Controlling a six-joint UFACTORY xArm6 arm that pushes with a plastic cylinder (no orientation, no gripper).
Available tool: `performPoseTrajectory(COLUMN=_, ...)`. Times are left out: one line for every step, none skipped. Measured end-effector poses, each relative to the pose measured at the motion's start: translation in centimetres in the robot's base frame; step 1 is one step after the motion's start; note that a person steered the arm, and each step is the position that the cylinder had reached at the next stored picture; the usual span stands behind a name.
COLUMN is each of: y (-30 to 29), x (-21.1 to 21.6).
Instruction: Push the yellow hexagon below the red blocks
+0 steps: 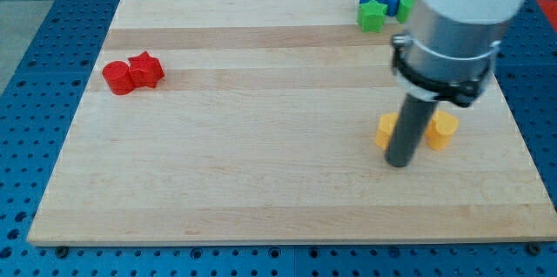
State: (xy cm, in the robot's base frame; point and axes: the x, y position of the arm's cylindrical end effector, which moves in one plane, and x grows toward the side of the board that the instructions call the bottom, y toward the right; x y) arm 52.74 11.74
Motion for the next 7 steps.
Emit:
performPoseTrajectory(y=-2.1, x=0.0)
performPoseTrajectory(y=-0.3, x=2.4)
performPoseTrajectory(y=5.2, x=2.9)
performPoseTrajectory(y=8.5, x=1.9)
performPoseTrajectory(y=10.6, x=-0.1)
performPoseTrajectory(y=11.1, x=-2.4)
performPoseTrajectory(y=10.8, x=-3.7)
